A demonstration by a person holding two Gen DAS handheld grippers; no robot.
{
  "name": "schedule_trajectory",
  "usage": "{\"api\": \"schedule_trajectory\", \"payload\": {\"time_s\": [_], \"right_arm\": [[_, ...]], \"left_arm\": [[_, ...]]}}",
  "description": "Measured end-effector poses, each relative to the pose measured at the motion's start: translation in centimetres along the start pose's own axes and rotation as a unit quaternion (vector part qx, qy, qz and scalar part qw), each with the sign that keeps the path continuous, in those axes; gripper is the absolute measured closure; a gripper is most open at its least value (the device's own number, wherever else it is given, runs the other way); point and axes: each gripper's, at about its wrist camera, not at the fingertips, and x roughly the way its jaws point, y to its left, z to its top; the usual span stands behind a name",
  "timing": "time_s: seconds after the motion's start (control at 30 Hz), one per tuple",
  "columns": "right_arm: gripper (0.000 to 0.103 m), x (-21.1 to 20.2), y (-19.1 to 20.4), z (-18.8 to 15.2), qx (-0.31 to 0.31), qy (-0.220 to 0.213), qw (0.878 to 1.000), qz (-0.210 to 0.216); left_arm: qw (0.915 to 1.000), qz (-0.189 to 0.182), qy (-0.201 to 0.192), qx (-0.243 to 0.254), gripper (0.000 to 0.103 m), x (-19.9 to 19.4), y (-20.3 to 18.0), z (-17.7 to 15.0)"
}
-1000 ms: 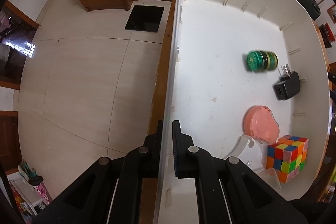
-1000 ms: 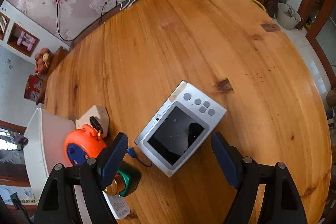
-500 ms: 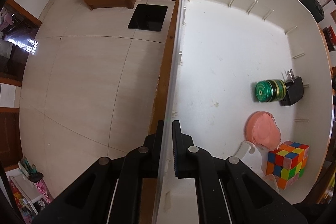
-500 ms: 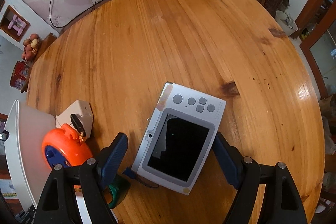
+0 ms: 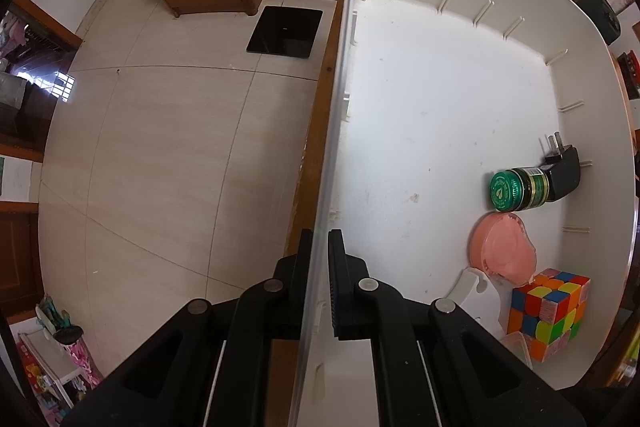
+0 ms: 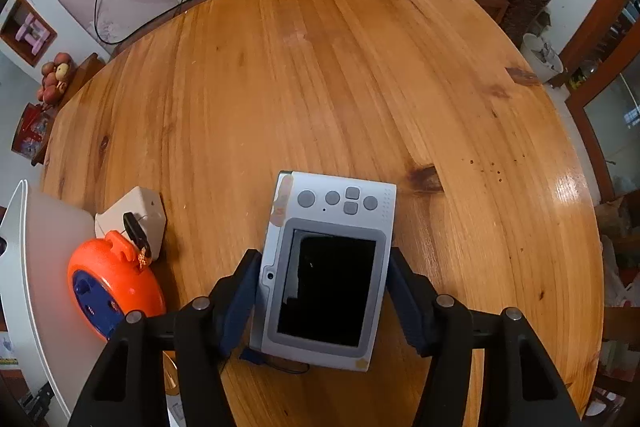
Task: Organize rigid objects
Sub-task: 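Grasp the white boxy device with a screen using the right tool, then carry the white device into the tray and release it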
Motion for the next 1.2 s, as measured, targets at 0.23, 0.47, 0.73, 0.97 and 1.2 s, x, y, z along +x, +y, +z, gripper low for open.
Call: {"api": "schedule_trajectory", "payload": {"time_s": [0.23, 0.47, 0.73, 0.97, 1.2], "right_arm": [[0.042, -0.2, -0.4, 0.0, 0.000, 0.014, 1.000, 0.022], [0.042, -1.8, -0.6, -0.3, -0.005, 0.000, 0.999, 0.042], [0.042, -4.9, 0.5, -0.8, -0.037, -0.029, 0.997, 0.062], [0.042, -8.7, 2.6, -2.4, -0.069, -0.069, 0.990, 0.100], [0.042, -12.5, 5.9, -4.4, -0.129, -0.109, 0.976, 0.137]], "left_arm": [[1.0000, 0.005, 0.001, 0.003, 0.097, -0.1, 0.0, -0.1], [0.9999, 0.008, -0.002, 0.008, 0.097, -0.2, -0.2, 0.1], [0.9998, 0.003, -0.012, 0.016, 0.097, -0.5, -0.5, 0.0], [0.9995, -0.001, -0.022, 0.024, 0.097, -0.7, -0.4, -0.4], [0.9990, -0.005, -0.029, 0.033, 0.097, -0.9, -0.5, -0.7]]}}
